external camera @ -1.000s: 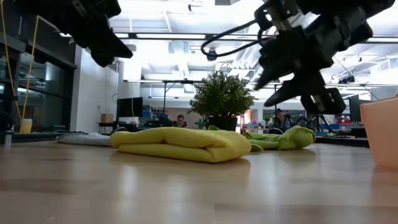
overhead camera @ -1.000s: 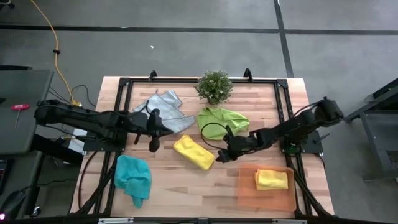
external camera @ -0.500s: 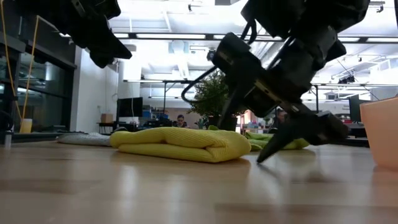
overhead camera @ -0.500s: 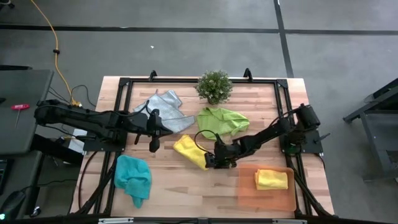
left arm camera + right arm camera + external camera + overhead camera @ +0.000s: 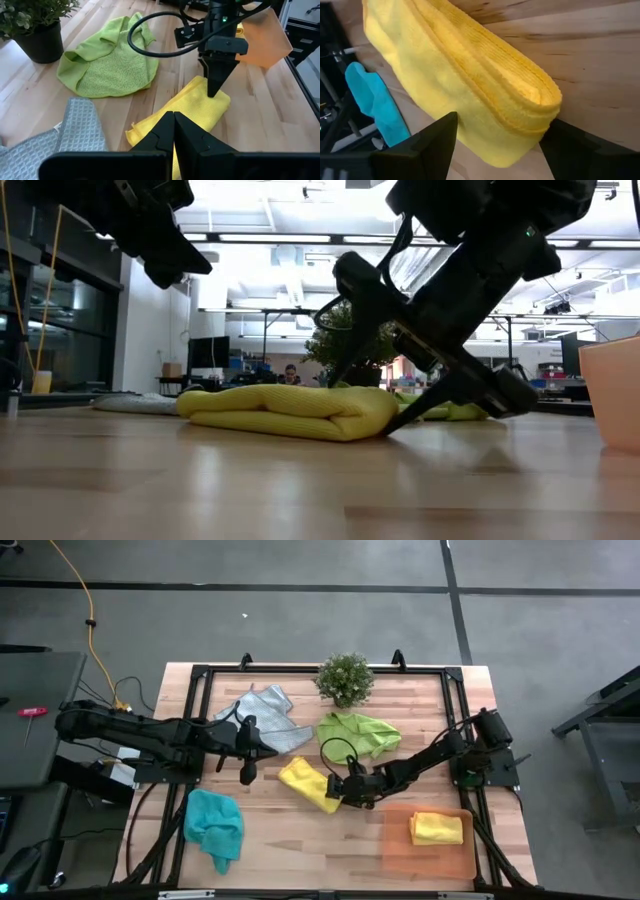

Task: Fold microfiber towels
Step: Put the folded yellow microfiber towel into the orange bin

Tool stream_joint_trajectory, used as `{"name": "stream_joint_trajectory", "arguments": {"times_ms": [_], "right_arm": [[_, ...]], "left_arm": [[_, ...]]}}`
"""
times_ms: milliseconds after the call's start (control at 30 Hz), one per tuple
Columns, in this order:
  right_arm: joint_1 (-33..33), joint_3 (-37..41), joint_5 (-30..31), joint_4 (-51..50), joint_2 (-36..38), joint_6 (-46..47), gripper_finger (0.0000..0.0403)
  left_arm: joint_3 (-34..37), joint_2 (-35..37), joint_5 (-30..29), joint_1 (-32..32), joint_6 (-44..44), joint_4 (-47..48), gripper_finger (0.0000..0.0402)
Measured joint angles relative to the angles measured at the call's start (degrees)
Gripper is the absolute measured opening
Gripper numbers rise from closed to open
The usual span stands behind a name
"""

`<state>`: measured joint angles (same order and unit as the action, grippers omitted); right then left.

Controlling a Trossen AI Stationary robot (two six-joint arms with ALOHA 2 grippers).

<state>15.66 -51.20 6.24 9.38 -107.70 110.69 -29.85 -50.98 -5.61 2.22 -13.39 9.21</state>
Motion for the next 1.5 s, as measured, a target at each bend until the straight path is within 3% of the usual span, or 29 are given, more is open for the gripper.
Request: {"name": "stream_joint_trajectory", "arguments": {"times_ms": [133,333,400,600,767,1100,1500], "right_arm": [[-0.3,0.0,0.0,-0.3,0.0,-1.5,0.0206],[-0.9,0.4,-2.4,-2.2,1.4,-13.0,0.0038],[-1.0,0.4,-5.1,-3.0,3.6,-17.9,0.0015],[0.4,0.3,-18.7,-7.7,11.0,-25.9,0.0005],[4.7,0.3,-25.1,-13.9,16.5,-24.0,0.0003],[15.7,0.3,-15.2,-29.9,25.6,-8.4,0.0001],[27.8,0.3,-12.9,-38.8,34.0,8.0,0.0000]], "left_arm": [[0.0,0.0,0.0,0.0,-0.1,0.0,0.0000],[0.0,0.0,0.0,0.0,-0.1,-0.3,0.0000],[0.0,0.0,0.0,0.0,-0.1,-0.8,0.0000],[0.0,0.0,0.0,0.0,-0.2,-3.9,0.0000],[0.0,0.0,-0.8,0.0,-2.1,-5.6,0.0000],[0.0,0.0,-2.8,0.0,-3.0,-6.4,0.0000],[0.0,0.0,-3.7,0.0,-3.0,-7.2,0.0000]]}}
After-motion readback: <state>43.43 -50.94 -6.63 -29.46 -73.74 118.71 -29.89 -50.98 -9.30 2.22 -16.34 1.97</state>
